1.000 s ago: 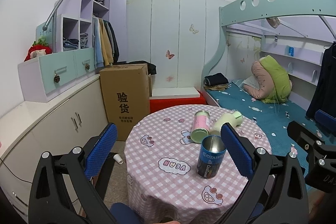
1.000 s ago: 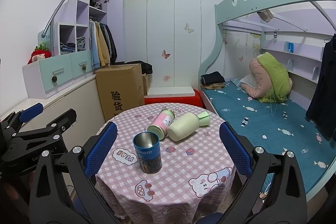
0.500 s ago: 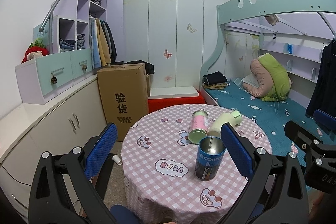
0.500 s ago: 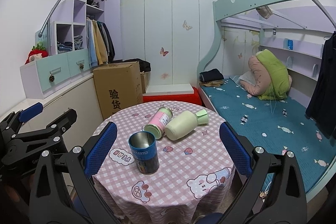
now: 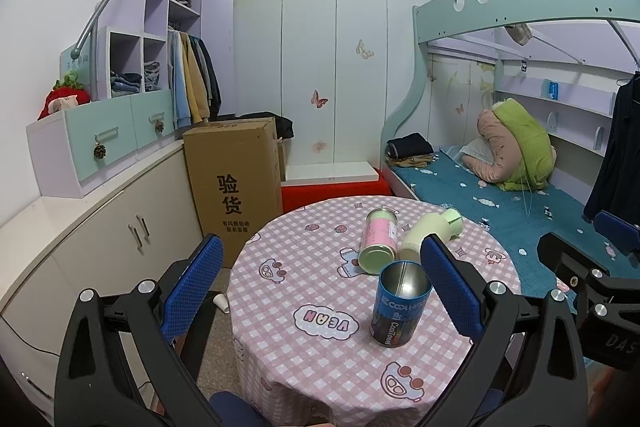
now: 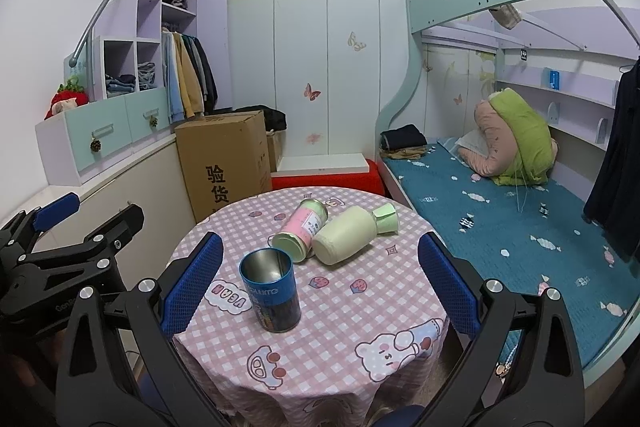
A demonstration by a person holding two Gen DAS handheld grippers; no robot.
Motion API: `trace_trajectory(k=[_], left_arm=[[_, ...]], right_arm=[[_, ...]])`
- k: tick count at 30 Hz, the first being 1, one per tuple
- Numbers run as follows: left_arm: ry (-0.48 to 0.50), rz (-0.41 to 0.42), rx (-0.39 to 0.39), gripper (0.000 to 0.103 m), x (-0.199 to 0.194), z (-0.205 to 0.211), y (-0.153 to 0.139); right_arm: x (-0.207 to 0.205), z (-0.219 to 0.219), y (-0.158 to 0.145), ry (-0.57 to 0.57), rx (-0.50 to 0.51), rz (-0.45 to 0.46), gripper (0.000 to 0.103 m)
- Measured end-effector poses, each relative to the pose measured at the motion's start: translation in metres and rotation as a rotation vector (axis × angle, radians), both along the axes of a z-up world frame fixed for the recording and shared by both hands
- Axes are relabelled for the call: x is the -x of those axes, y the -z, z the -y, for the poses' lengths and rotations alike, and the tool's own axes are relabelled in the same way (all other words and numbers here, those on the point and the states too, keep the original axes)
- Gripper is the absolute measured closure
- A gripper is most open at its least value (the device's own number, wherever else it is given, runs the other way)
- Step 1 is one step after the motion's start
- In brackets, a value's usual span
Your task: Flip cup upright
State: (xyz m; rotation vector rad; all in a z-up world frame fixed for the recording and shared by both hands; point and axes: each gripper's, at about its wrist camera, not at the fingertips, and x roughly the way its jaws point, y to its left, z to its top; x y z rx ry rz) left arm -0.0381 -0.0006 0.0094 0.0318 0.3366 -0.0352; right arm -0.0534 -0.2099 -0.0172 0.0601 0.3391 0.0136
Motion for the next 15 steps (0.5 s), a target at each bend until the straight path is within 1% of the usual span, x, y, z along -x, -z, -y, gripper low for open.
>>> trace_trajectory(k=[9,15], left_arm=[[-0.016,-0.040,-0.005,0.008,-0.023,0.000,0.015],[-0.032,-0.062,-0.007,0.008,-0.039,0.000,0.025]], right_arm=[[-0.033,0.017,0.025,0.034,-0.017,-0.076,0.005],[-0.075,0.035,0.056,0.060,-0.026,-0.171,0.005]])
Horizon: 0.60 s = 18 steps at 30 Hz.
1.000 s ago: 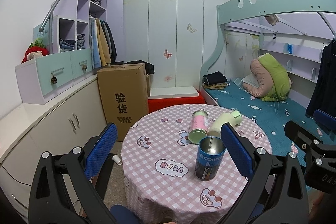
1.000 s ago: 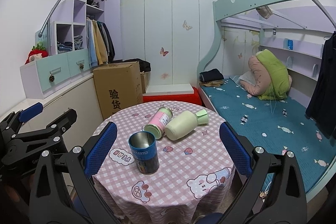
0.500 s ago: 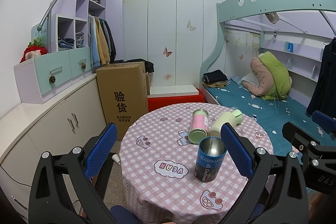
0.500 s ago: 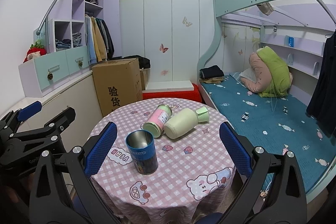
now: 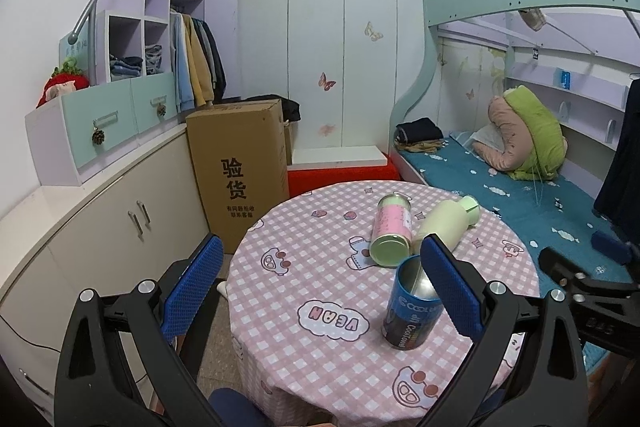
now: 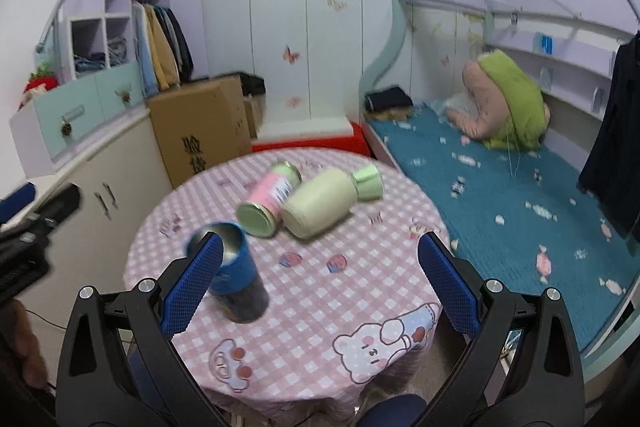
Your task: Flip cup upright
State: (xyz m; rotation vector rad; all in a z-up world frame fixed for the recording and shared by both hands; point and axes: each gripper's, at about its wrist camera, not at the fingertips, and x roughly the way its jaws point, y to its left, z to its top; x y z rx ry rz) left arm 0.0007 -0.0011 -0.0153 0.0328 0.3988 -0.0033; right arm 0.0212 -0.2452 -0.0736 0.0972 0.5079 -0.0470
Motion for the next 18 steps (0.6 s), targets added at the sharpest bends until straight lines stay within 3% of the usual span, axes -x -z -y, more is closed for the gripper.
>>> trace_trajectory(k=[18], left_arm=[[-0.102,-0.145,-0.034,0.008,-0.096,-0.002,0.043]], right_arm=[[-0.147,0.022,0.108,-0.020,0.008,-0.301,0.005]])
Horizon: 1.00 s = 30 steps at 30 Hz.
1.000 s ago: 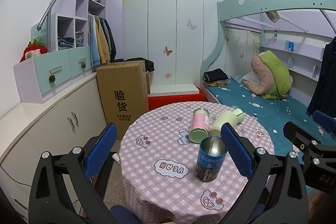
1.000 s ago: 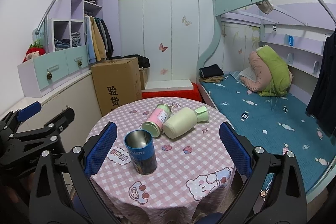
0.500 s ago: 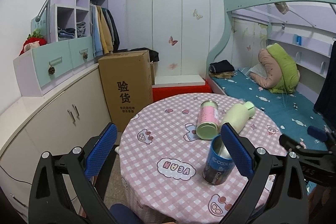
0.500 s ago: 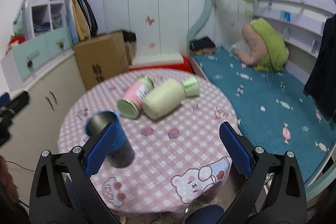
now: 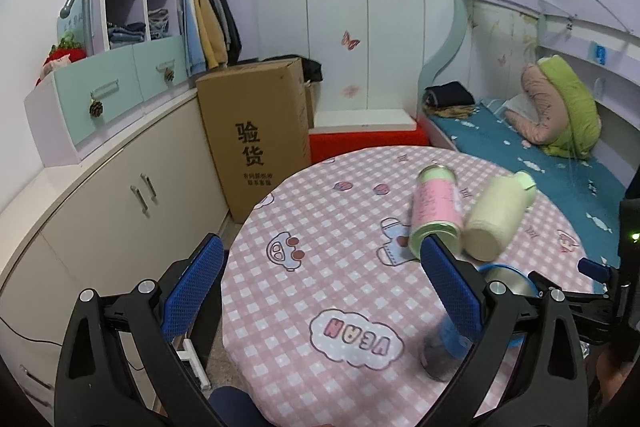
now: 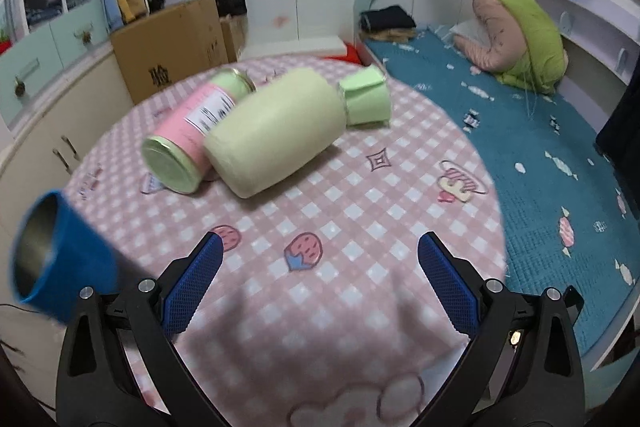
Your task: Flip cup upright
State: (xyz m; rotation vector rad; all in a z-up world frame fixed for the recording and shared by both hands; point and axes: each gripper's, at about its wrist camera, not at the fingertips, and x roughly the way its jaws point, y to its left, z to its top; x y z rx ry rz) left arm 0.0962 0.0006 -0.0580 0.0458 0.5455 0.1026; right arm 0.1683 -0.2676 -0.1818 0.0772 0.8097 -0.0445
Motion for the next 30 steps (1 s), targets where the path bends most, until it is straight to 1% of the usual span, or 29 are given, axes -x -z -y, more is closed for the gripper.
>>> trace_trajectory(k=[6,8,10,21,27,30], left_arm=[[-0.023,-0.025,0.000,0.008,-0.019,-0.002,0.009],[-0.028,-0.034,0.005,0.008,-0.023,-0.003,0.012],[-0.035,-0.041,0.011,0.008,-0.028,-0.003,0.014],[-0.079,-0.071,-0.007,0.008,-0.049,-0.001,0.024],[-0.116,-0.085,0.007,0.008,-0.060,-0.006,0.025],[-0.134,-0.088,-0.004,0.008,-0.064,-0.007,0.026]], right_arm=[[-0.040,-0.011,0.025,-0.072,0.018,-0.093,0.005],[-0.048,-0.015,0.029,-0.097,0.021,-0.109,0.005],[-0.054,-0.020,0.030,-0.115,0.047,-0.109,0.005],[-0.082,-0.031,0.025,-0.204,0.057,-0.112,0.005],[-0.084,-0.029,0.025,-0.210,0.055,-0.113,0.005],[-0.085,-0.028,0.025,-0.210,0.055,-0.112,0.005]])
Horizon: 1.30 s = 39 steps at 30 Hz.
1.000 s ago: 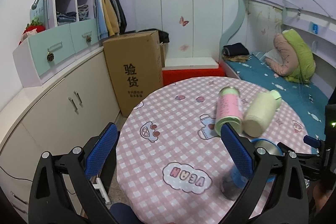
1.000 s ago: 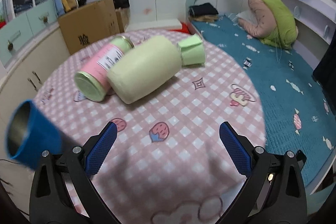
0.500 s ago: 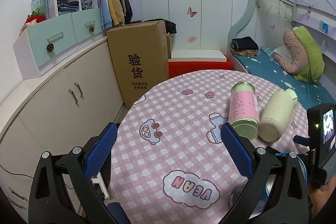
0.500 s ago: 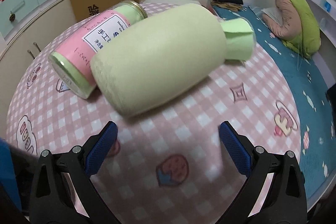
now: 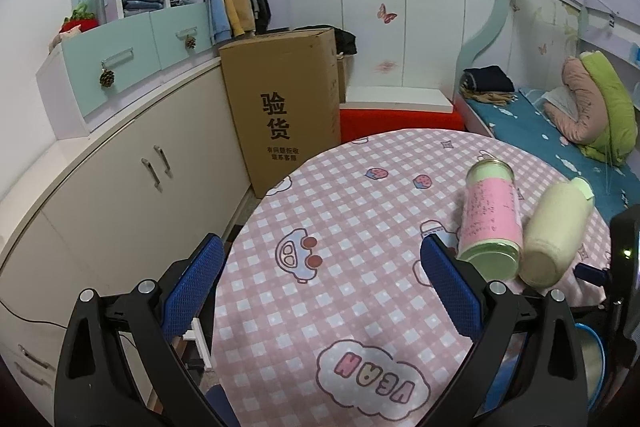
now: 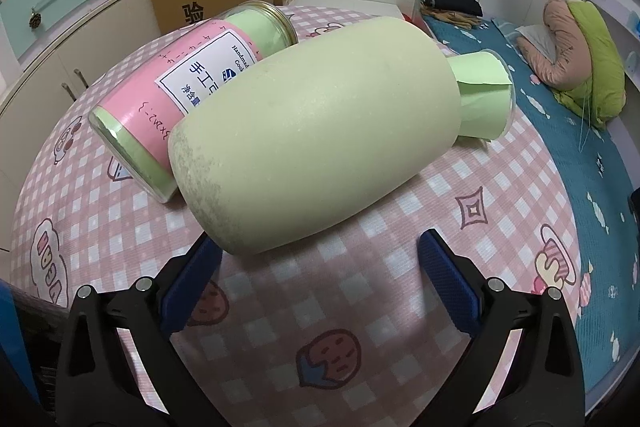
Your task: Flip cup upright
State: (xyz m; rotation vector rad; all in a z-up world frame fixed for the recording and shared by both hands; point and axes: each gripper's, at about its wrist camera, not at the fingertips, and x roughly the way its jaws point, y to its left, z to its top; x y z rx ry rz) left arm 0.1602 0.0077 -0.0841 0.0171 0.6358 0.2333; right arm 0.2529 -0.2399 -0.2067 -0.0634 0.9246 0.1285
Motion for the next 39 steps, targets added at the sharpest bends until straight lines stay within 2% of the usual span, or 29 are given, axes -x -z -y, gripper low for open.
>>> trace_trajectory(k=[5,14,27,33,39], left_arm=[[-0.027,-0.010,0.022,0.008,-0.007,-0.007,0.000],[-0.087,-0.026,-0.023,0.008,-0.018,-0.012,0.006],[-0.134,-0.041,-0.034,0.008,-0.029,-0.021,0.010],[-0.124,-0.043,-0.032,0.008,-0.029,-0.022,0.009],[-0.069,-0.003,-0.027,0.008,-0.011,-0.012,-0.001]], right_arm=[[0.000,0.000,0.000,0.000,0.000,0.000,0.005],[0.000,0.000,0.000,0.000,0.000,0.000,0.005],[0.001,0.000,0.000,0.000,0.000,0.001,0.005],[0.001,0.000,0.000,0.000,-0.001,0.001,0.005],[0.001,0.000,0.000,0.000,-0.001,0.001,0.005]])
